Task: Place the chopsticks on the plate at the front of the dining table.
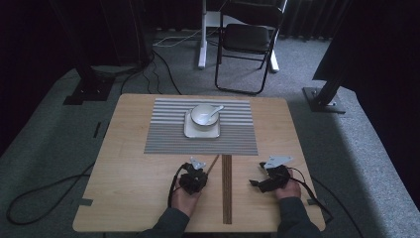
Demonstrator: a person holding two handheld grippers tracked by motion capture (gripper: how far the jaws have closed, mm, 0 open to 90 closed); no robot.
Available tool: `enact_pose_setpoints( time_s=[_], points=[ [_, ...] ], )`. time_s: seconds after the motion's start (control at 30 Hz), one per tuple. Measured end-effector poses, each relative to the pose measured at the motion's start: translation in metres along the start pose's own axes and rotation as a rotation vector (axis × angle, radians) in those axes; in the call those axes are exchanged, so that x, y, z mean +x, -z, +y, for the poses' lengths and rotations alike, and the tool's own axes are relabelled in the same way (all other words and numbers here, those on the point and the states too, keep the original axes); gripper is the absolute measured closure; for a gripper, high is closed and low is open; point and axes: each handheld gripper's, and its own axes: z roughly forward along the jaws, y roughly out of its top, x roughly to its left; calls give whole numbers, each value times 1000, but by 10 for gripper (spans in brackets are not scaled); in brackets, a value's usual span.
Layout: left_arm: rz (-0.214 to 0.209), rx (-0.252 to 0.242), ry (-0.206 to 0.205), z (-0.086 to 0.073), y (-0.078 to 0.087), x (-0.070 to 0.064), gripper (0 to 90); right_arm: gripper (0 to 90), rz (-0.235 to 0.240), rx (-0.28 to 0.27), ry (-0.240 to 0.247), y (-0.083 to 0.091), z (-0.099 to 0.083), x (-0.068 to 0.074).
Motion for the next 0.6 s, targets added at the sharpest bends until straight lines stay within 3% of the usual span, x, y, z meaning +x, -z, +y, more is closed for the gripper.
enact_pose_setpoints(
  time_s=[0.6],
  points=[
    [15, -27, 40, 7, 8, 19, 844, 116, 0, 0, 0, 0, 0, 0]
  ],
)
